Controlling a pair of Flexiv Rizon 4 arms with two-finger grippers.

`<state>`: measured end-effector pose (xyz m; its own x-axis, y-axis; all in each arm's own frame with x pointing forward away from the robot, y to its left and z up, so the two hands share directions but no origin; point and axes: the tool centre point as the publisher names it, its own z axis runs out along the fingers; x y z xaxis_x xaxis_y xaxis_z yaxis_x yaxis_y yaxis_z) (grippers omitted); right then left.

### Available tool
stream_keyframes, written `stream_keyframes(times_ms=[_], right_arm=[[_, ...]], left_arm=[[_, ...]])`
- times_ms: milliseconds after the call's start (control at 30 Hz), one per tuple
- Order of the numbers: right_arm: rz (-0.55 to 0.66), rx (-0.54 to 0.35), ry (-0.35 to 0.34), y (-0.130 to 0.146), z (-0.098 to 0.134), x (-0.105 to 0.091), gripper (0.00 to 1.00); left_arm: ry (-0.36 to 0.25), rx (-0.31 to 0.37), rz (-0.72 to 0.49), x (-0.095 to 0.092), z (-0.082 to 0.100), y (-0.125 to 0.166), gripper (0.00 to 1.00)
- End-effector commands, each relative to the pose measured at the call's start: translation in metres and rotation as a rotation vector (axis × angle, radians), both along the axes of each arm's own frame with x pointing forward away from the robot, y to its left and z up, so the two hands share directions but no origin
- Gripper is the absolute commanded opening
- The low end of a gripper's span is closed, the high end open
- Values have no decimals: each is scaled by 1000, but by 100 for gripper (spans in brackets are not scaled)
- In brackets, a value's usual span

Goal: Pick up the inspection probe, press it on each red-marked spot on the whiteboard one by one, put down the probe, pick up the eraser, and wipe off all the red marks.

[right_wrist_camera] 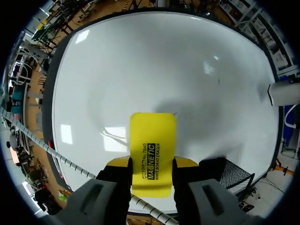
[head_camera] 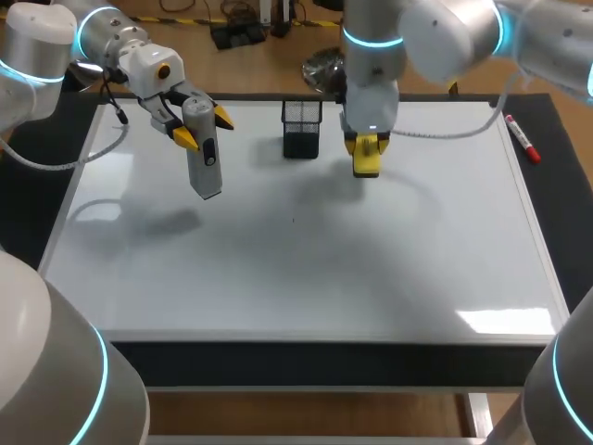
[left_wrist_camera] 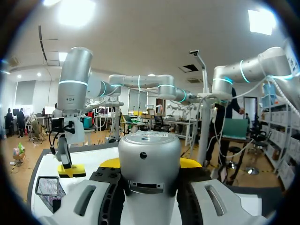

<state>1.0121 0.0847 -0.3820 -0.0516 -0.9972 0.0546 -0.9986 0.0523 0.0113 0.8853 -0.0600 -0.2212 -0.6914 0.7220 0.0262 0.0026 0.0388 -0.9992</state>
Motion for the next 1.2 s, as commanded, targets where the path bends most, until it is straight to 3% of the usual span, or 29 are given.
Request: stream_keyframes(times_ms=[33,433,1200], right_arm=[[-17,-12,52,-1,-6,20,0],[-19,-15,55,-10,-18,39,0],[-8,-43,42,-15,-34,51,0]], left_arm=[[1,1,-3,1,1,0,0],[1,1,-3,1,1,0,0],[1,1,-3,1,1,0,0]])
